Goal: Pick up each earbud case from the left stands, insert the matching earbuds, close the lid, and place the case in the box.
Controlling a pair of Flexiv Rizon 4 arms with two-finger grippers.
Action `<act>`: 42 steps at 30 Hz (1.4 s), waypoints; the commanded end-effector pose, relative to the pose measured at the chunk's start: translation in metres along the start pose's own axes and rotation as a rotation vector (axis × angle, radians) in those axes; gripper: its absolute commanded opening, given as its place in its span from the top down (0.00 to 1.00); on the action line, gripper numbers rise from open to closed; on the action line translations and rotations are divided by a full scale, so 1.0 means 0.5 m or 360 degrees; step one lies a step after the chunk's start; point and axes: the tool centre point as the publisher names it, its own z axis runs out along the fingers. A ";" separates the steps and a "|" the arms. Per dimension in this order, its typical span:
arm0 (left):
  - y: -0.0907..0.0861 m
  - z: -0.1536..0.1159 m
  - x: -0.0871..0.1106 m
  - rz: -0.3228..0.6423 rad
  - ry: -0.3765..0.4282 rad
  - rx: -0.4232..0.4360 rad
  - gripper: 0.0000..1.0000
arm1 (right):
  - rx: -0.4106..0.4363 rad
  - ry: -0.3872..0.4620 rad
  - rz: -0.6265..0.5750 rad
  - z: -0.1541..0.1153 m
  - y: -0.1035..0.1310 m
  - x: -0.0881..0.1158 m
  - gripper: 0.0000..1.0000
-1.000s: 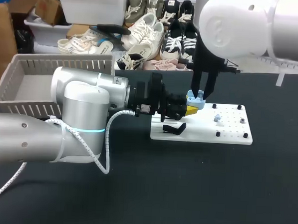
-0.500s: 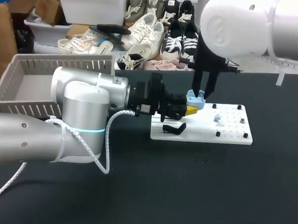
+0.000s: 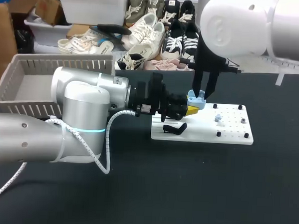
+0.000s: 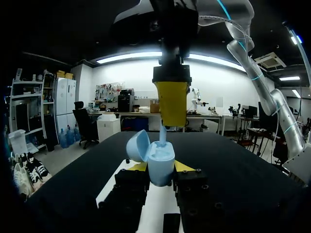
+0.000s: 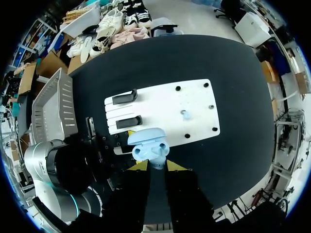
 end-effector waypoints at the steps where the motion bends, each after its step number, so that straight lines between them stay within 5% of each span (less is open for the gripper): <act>1: -0.002 0.000 0.001 0.0001 -0.0002 -0.0006 1.00 | 0.0003 0.0001 0.0001 0.000 0.001 -0.002 1.00; 42: -0.002 0.000 0.001 0.0001 -0.0002 -0.0006 1.00 | 0.0018 0.0008 0.0012 0.002 -0.003 -0.014 1.00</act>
